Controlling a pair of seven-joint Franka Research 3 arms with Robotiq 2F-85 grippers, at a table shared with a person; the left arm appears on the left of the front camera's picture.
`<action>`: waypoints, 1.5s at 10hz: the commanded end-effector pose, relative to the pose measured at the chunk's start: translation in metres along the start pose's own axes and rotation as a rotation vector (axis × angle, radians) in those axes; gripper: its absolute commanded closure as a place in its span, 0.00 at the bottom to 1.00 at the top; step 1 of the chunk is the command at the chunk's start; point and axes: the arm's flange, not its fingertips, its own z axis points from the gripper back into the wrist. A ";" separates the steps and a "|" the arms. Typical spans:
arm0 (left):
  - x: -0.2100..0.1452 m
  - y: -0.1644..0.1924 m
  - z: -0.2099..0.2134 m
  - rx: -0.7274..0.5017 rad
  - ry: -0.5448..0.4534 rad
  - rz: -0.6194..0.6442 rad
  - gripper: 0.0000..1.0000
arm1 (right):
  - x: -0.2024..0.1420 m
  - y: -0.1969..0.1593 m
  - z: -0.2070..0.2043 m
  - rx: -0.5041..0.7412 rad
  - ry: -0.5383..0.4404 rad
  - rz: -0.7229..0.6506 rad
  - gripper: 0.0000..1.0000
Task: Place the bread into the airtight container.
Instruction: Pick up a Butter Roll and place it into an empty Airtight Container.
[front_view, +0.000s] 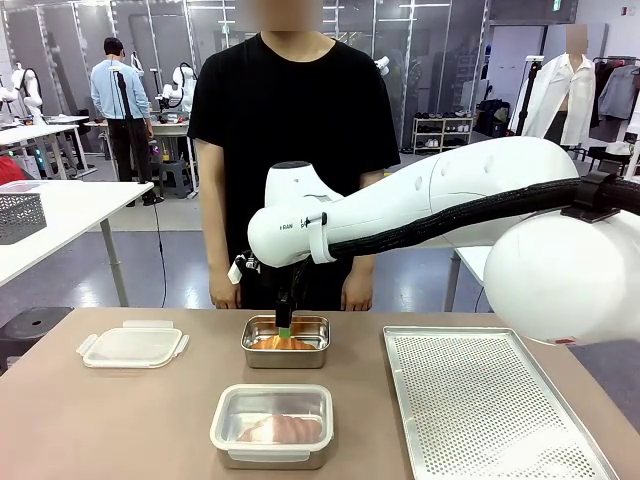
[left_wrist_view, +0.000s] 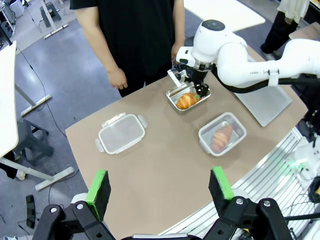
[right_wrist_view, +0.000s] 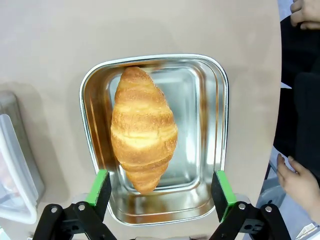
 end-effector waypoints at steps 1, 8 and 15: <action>0.001 0.000 0.000 0.001 0.000 0.002 0.00 | 0.001 0.000 0.001 -0.003 -0.003 -0.006 0.00; 0.001 0.000 0.000 0.001 0.000 0.002 0.00 | -0.101 0.020 0.190 -0.041 -0.050 -0.165 0.00; 0.001 0.000 0.000 0.001 0.000 0.002 0.00 | -0.284 0.124 0.384 -0.234 -0.263 -0.588 0.00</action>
